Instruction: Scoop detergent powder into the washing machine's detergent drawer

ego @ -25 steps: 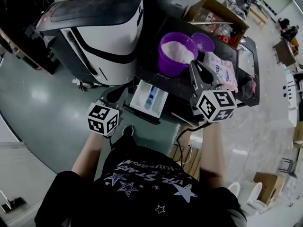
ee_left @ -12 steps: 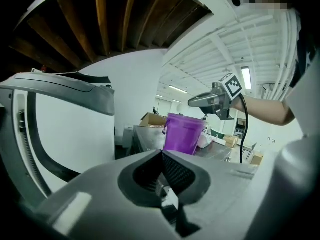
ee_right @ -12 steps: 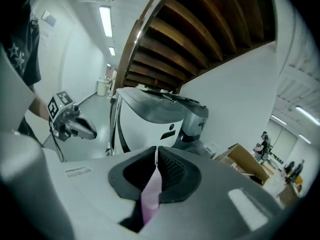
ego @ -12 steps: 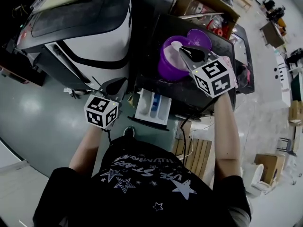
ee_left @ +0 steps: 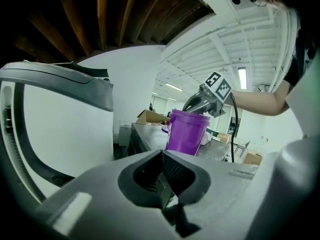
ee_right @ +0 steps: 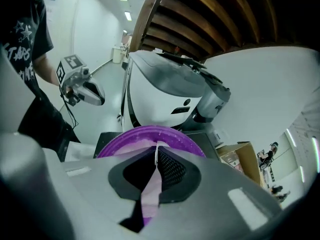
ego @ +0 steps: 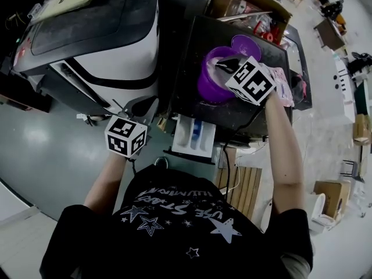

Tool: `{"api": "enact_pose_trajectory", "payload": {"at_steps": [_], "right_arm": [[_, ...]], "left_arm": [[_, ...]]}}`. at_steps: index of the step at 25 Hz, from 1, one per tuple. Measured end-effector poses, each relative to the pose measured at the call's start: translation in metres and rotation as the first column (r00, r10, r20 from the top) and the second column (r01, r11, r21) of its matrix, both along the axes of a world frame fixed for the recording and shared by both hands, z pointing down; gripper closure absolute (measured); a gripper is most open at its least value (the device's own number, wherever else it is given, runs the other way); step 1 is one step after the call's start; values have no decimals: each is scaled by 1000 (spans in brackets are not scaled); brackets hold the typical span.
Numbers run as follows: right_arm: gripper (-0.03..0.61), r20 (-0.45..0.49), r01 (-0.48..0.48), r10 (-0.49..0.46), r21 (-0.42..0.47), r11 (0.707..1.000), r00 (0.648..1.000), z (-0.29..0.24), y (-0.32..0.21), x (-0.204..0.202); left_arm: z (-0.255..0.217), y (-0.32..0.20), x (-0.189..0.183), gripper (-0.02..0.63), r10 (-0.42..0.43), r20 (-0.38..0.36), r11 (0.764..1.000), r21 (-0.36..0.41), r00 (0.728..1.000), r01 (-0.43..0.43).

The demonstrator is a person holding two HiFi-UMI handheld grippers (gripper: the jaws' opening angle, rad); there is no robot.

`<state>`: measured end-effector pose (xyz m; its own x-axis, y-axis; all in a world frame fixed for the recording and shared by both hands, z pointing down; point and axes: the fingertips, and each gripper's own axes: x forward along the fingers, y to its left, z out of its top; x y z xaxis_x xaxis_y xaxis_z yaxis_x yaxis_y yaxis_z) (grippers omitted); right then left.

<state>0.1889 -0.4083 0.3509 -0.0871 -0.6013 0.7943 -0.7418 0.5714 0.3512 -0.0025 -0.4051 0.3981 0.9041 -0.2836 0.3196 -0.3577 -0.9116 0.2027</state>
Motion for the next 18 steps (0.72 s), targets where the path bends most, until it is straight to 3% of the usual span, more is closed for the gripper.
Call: {"api": "enact_pose_trajectory", "payload": {"at_steps": [7, 13, 18], "right_arm": [[541, -24, 85, -88, -86, 993, 996, 15, -5, -7], [541, 32, 153, -150, -133, 979, 988, 18, 2, -15], [541, 105, 165, -147, -184, 969, 984, 19, 8, -17]], "left_arm": [[8, -6, 5, 613, 37, 4, 999, -2, 999, -37], [11, -9, 9, 613, 51, -2, 999, 1, 999, -51], [11, -7, 10, 614, 68, -6, 998, 5, 998, -68]]}}
